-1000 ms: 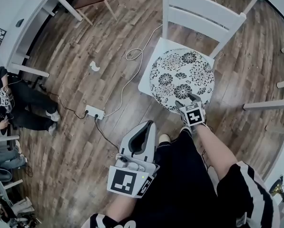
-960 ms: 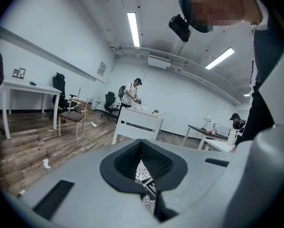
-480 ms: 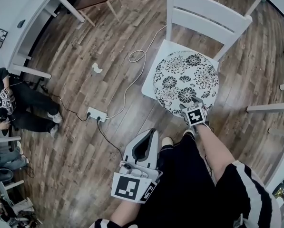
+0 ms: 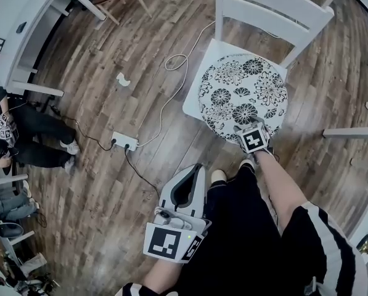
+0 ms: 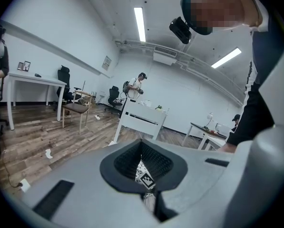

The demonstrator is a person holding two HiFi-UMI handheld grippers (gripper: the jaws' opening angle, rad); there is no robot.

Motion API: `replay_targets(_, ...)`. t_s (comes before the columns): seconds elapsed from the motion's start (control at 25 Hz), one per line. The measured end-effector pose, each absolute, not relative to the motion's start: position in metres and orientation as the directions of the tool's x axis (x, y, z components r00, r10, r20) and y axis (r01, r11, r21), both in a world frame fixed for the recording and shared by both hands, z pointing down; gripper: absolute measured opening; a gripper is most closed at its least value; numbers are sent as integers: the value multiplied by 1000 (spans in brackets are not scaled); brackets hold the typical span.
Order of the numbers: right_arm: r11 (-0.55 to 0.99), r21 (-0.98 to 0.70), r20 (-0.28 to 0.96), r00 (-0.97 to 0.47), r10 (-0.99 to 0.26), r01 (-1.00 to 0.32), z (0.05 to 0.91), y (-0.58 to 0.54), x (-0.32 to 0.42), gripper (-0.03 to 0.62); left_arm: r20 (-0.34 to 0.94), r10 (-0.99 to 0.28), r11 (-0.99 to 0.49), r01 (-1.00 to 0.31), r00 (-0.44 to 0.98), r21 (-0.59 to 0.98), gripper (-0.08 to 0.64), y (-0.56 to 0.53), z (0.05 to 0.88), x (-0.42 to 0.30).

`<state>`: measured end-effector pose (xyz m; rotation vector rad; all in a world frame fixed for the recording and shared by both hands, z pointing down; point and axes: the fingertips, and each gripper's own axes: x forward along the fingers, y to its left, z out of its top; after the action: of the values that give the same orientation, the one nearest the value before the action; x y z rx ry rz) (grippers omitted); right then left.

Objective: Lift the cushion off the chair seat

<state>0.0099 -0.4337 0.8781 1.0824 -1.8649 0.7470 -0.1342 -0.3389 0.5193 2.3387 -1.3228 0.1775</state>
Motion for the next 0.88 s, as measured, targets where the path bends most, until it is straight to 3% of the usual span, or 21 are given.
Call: replay_targets(0.88,521,-88,904,-288,-316,-849,913,-430,6,279,392,-767,-398,-855,509,332,2,-326,557,-138)
